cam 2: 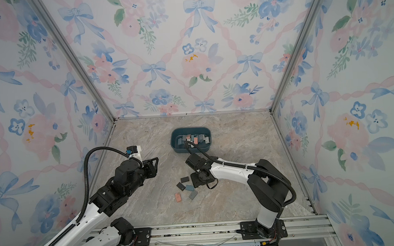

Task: Put the eraser in the storage box
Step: Pick up the eraser from the center of the board.

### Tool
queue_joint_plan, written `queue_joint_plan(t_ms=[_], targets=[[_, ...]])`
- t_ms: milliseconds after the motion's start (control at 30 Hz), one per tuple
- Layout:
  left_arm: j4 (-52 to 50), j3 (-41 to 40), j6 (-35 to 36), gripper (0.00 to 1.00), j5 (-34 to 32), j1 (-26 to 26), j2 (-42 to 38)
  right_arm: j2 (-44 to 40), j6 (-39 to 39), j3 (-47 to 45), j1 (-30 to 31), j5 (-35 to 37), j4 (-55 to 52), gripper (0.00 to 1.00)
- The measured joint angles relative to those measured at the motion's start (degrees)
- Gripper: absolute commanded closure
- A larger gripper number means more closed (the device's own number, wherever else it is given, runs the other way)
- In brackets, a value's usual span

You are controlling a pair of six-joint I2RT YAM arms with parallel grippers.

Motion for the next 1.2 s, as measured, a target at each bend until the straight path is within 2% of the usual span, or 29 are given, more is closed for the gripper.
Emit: queue_joint_plan(t_ms=[900, 1200], targets=[[-0.2, -1.8, -2.4, 0.62, -0.7, -1.3, 0.9, 8.0, -0.7, 6.0, 1.4, 1.8, -1.7, 0.42], [-0.4, -2.2, -2.4, 0.62, -0.9, -1.4, 0.9, 9.4, -1.6, 7.5, 2.5, 3.4, -3.5, 0.57]])
